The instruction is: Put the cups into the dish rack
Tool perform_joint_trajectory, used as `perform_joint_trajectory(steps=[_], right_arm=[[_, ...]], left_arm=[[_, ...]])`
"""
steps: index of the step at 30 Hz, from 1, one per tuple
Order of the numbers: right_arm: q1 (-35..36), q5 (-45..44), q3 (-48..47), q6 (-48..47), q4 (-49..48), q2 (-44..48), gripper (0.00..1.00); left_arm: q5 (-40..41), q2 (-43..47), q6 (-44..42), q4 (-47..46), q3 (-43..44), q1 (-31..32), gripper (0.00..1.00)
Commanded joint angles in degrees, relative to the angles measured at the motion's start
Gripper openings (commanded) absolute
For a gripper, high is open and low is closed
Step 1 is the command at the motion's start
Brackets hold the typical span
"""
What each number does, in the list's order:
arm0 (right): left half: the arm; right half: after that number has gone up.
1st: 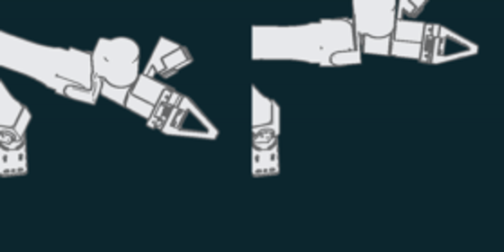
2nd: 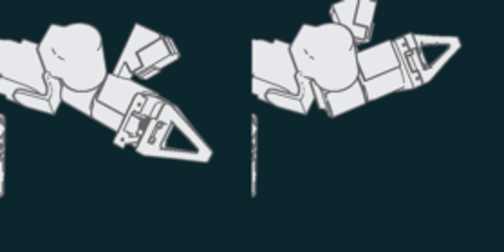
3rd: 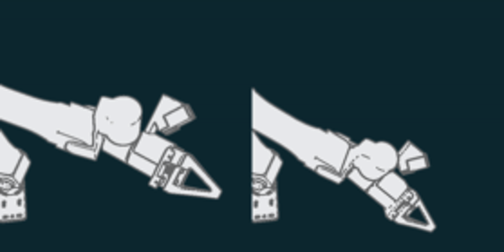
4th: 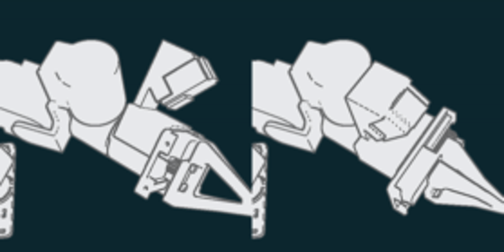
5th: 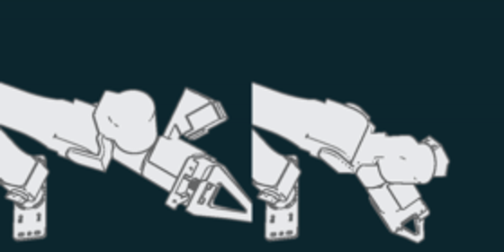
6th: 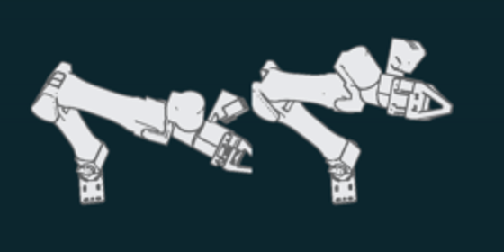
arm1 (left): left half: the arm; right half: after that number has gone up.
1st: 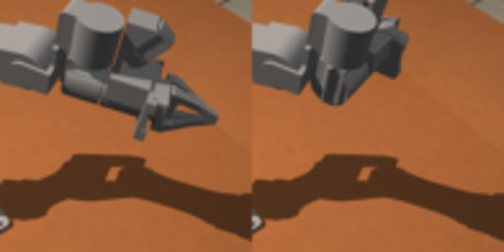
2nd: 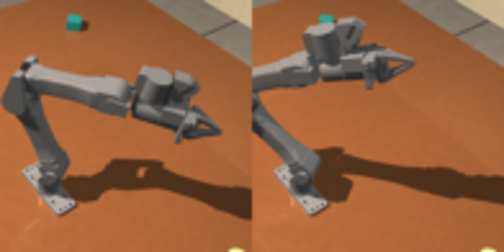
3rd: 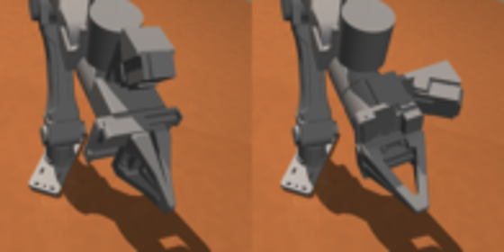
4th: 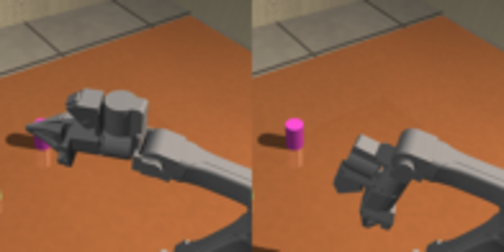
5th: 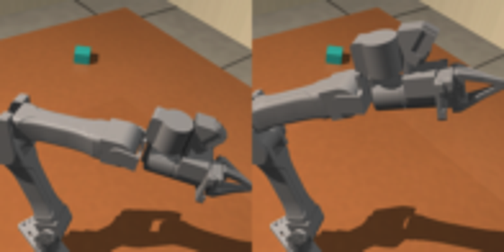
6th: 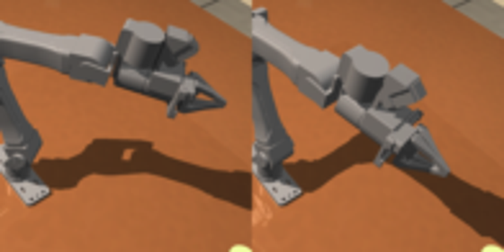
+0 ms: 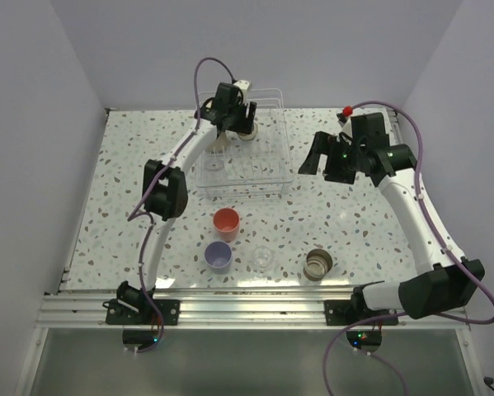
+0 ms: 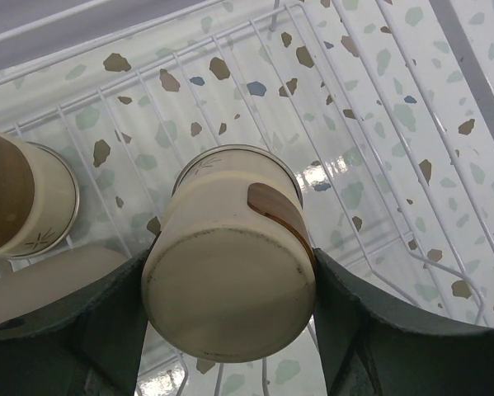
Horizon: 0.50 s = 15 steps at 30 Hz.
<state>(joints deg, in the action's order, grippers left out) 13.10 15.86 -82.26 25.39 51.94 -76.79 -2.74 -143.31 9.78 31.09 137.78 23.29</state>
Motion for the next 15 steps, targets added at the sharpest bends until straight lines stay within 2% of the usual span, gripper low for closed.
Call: perform_joint_trajectory(steps=[1, 3, 8, 10, 11, 15], right_arm=[[0.0, -1.1, 0.1, -1.2, 0.5, -0.5, 0.9], [0.0, -1.1, 0.3, -1.4, 0.5, -0.5, 0.9], [0.0, -0.9, 0.8, -1.6, 0.3, -1.0, 0.9], [0.1, -0.9, 1.0, -1.7, 0.4, -1.0, 0.9], [0.1, -0.9, 1.1, -1.9, 0.4, -1.0, 0.9], [0.0, -1.1, 1.7, -2.1, 0.4, -0.8, 0.9]], left_arm=[[0.4, 0.0, -1.3, -1.0, 0.9, 0.0, 0.05], [0.0, -0.2, -1.1, -1.0, 0.8, 0.0, 0.16], [-0.6, -0.6, -1.3, -1.1, 0.2, 0.2, 0.31], [-0.7, -0.7, -1.4, -1.0, 0.0, 0.1, 0.41], [-1.0, -0.7, -1.4, -0.9, -0.1, 0.2, 0.5], [-1.4, -0.7, -1.7, -1.0, -0.2, 0.4, 0.69]])
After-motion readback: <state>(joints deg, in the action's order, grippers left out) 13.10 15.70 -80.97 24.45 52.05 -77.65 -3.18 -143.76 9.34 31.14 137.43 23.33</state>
